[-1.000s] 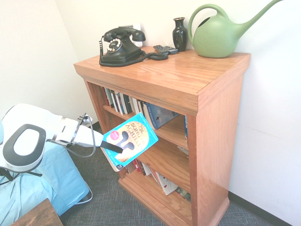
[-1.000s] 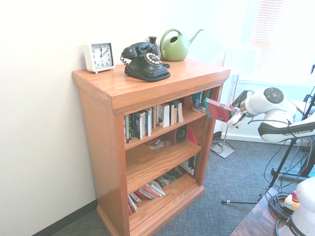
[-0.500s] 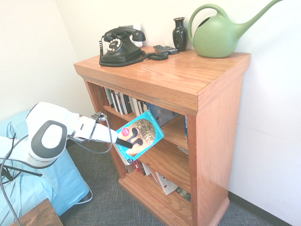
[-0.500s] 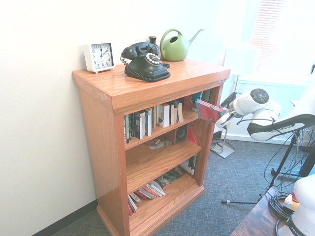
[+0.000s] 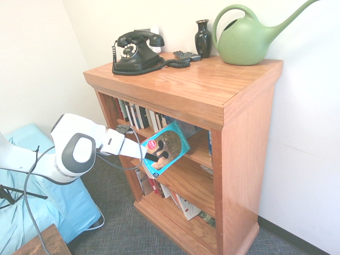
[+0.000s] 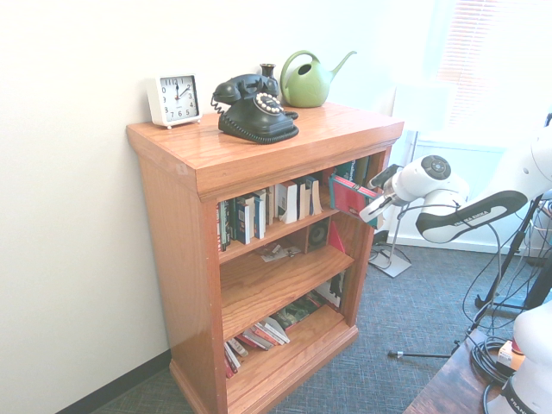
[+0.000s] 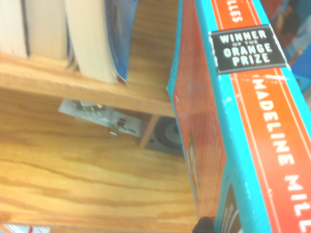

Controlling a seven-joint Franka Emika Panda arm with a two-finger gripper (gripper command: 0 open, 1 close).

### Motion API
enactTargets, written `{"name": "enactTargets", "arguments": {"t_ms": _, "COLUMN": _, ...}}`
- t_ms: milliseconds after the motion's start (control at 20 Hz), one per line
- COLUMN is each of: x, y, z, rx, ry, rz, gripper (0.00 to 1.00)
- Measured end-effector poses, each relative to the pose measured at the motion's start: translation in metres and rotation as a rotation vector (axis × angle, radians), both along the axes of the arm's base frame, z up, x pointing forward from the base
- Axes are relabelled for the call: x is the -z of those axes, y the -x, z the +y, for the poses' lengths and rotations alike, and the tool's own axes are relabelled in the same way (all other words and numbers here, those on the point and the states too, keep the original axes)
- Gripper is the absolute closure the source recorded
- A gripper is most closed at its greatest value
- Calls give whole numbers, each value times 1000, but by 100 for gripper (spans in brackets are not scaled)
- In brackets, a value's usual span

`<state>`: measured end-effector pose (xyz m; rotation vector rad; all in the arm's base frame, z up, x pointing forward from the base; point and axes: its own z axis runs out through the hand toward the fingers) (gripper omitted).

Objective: Organize the shelf

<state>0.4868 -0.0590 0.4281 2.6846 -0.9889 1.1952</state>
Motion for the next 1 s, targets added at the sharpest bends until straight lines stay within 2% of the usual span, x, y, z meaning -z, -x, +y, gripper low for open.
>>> {"name": "enactTargets", "arguments": {"t_ms": 1000, "x": 7, "y": -58, "z": 8, "rx": 15, "ry": -156, "rz": -61, "gripper": 100}}
